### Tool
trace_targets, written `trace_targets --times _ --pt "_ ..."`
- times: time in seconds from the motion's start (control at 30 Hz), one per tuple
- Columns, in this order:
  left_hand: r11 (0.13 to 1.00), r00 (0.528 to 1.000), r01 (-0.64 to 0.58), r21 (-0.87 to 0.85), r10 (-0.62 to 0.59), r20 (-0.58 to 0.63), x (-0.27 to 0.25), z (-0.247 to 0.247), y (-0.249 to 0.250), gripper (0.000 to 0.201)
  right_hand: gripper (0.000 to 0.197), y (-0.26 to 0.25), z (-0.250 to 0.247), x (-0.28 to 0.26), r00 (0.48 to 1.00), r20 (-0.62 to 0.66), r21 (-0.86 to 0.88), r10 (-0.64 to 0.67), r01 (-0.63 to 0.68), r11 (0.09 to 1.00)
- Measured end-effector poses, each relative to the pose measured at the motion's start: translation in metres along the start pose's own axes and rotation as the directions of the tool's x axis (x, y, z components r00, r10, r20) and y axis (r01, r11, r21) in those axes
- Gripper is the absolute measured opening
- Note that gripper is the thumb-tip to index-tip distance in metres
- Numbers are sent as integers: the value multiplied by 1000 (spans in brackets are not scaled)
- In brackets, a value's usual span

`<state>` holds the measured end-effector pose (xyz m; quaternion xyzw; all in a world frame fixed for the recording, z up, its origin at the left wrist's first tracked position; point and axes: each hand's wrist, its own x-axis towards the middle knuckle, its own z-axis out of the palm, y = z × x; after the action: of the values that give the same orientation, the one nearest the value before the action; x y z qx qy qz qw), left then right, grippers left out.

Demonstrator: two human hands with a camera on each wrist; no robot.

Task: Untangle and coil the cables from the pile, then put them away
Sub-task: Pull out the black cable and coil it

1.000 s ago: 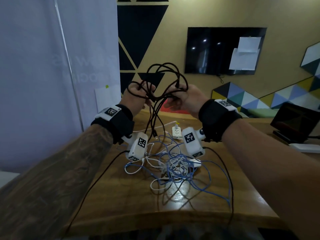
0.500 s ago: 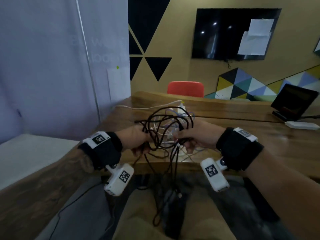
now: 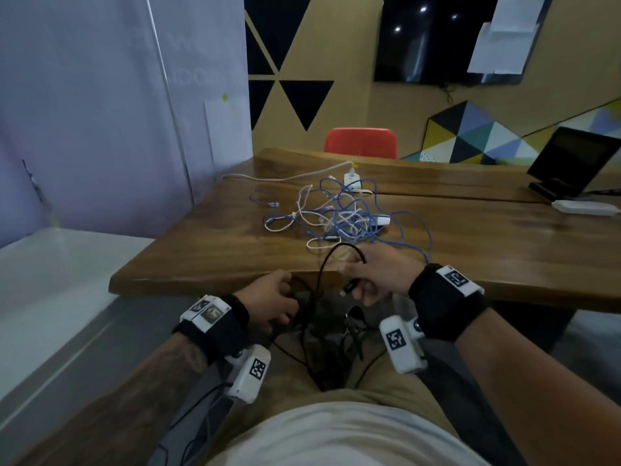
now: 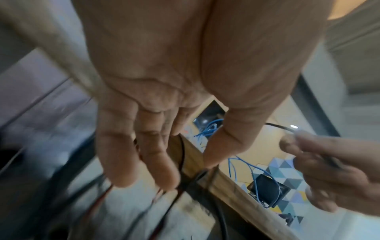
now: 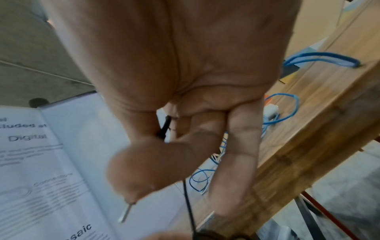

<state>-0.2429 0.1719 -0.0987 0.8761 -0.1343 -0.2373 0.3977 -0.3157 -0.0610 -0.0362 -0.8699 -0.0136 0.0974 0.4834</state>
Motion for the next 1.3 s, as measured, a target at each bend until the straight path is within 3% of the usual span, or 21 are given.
trace_targets --times 0.03,0.07,0.13,0.17,0.23,0.3,0.43,0.5,0.53,0.6,0.63,0.67,0.73,0.8,0.9,0.97,1.03,1.13,1.23,1.3 --pt "989 988 -87 118 101 -115 -3 -3 2 51 25 -1 6 2 1000 -6 7 -5 5 1000" --pt "968 947 -171 185 213 -240 -6 -4 5 39 25 -1 13 4 1000 -1 24 -6 6 1000" --pt "944 882 -331 -4 308 -356 -18 -1 16 21 24 -3 32 7 999 42 46 -13 11 999" --pt "916 898 -363 -172 294 -327 -24 2 22 30 23 -3 42 9 997 69 35 -21 19 999" --pt "851 955 -292 -437 235 -182 -32 12 28 40 21 -4 61 11 994 100 -24 -47 50 998" --pt "790 961 -273 -548 251 -116 -34 19 26 28 22 -4 77 12 993 92 -68 -77 84 994" --pt "672 948 -292 -680 296 -114 -28 21 14 16 29 -5 80 5 991 75 -183 -111 123 975" --pt "626 939 -303 -719 325 -112 -25 20 13 18 40 0 68 5 978 -77 -235 -196 173 956" --pt "613 938 -300 -730 328 -110 -26 19 14 18 42 3 60 6 945 -205 -231 -253 205 951" --pt "576 934 -292 -764 343 -99 -28 21 18 21 27 10 51 12 851 -415 -152 -322 284 947" --pt "546 932 -284 -788 349 -94 -29 22 22 23 14 13 50 15 833 -451 -92 -321 314 945" --pt "515 931 -277 -811 352 -95 -31 23 26 24 8 17 50 18 850 -422 -27 -315 336 942" --pt "452 929 -256 -854 359 -89 -32 23 31 27 16 27 55 21 909 -270 87 -318 352 932" --pt "417 927 -242 -876 365 -82 -32 21 32 32 20 37 59 23 949 -183 227 -257 295 928" --pt "461 911 -264 -847 408 -61 -32 19 25 28 20 37 56 22 951 -255 476 -176 282 833" --pt "520 885 -253 -816 466 23 -34 22 22 25 15 30 50 25 923 -347 495 -167 331 803" --pt "517 846 -222 -827 523 100 -38 23 22 23 14 24 50 31 916 -372 500 -149 333 800" --pt "365 844 -190 -911 535 39 -39 17 27 17 17 24 72 40 956 -277 619 -98 255 743" --pt "183 885 -218 -959 452 -115 -33 5 25 22 16 41 95 36 989 -140 395 -49 101 913" --pt "117 892 -276 -954 402 -209 -26 -2 19 26 18 46 104 26 999 19 318 -46 38 947"
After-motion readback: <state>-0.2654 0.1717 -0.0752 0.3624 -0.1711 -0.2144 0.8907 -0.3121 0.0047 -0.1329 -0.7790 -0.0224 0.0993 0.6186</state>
